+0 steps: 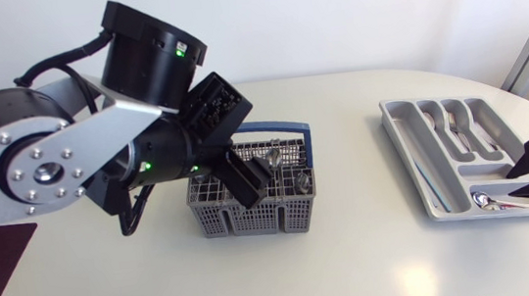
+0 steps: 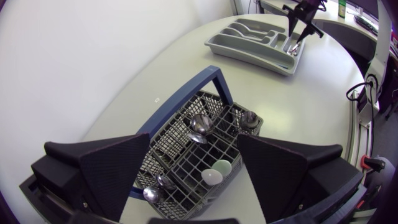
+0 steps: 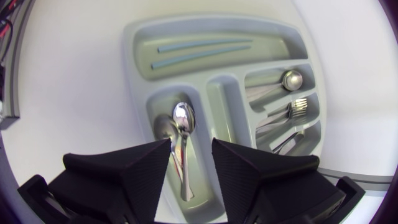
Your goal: Transfer all utensils from the basket to the drawer tray.
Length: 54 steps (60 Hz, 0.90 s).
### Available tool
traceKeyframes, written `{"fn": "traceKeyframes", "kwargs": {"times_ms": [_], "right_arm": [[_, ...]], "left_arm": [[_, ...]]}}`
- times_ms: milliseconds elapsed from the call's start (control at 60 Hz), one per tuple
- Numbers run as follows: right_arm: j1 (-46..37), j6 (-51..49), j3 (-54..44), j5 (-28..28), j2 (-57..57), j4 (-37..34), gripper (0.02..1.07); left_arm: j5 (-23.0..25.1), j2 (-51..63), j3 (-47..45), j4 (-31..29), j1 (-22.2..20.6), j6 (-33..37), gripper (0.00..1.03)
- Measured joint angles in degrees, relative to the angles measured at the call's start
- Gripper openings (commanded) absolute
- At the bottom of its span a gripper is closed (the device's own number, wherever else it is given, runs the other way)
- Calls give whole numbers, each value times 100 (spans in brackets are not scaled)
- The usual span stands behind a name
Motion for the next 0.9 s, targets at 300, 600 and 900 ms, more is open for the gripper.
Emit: {"fn": "traceKeyframes", "kwargs": {"times_ms": [300, 600, 900], "right_arm": [[1738, 2627, 289, -297, -946, -1427, 68], [3792, 5587, 286, -850, -1261, -1375, 65], [5375, 7973, 304, -1038, -1270, -739, 53]], "left_arm": [[0, -230, -560, 186, -221, 315, 98], [0, -417, -986, 448, -219, 452, 98], [0, -525, -1335, 752, -205, 553, 98]]}}
